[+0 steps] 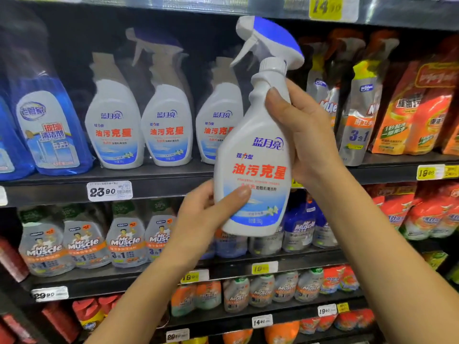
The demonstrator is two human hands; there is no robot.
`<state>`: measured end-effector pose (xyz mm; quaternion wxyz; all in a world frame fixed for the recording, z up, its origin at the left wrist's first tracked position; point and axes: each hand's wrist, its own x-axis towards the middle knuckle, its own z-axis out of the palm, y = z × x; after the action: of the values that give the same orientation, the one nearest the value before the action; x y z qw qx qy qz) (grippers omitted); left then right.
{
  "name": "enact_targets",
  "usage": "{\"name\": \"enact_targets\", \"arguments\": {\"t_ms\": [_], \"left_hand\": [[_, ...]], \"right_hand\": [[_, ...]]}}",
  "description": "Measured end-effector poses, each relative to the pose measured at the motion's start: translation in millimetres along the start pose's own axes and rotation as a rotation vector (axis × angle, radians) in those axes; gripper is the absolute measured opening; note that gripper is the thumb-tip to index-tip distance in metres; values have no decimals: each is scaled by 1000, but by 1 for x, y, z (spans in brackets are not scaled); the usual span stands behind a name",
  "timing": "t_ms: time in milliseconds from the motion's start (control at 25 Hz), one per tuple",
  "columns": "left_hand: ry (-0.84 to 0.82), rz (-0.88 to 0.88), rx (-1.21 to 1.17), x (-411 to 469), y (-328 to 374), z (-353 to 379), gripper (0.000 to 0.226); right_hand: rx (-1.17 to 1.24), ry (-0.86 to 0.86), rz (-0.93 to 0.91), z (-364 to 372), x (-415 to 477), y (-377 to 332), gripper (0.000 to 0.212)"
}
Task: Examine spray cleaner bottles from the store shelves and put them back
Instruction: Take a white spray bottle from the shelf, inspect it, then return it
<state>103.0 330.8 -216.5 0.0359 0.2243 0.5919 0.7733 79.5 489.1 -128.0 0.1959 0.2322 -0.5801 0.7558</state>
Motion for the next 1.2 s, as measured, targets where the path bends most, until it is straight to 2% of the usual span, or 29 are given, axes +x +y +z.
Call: {"name": "enact_targets", "arguments": {"t_ms": [120, 360, 520, 720, 960, 1200], "left_hand": [[10, 130, 108, 25, 30, -1, 36], [-24, 218, 4, 65, 61, 6, 43], [-44, 290, -2, 92, 88, 15, 49], [-31, 374, 102, 134, 137, 30, 43], [56, 482, 246, 194, 199, 47, 12], [192, 590, 412, 237, 225, 59, 27]], "right_hand": [[-123, 58, -27, 4, 28, -20, 27], [-258, -26, -22, -6, 46, -41, 54], [-220, -88, -71, -13, 56, -50, 50], [-142, -111, -167, -13, 104, -87, 34], [-150, -87, -275, -13, 170, -130, 23], [-200, -39, -290, -19, 214, -144, 31]]}}
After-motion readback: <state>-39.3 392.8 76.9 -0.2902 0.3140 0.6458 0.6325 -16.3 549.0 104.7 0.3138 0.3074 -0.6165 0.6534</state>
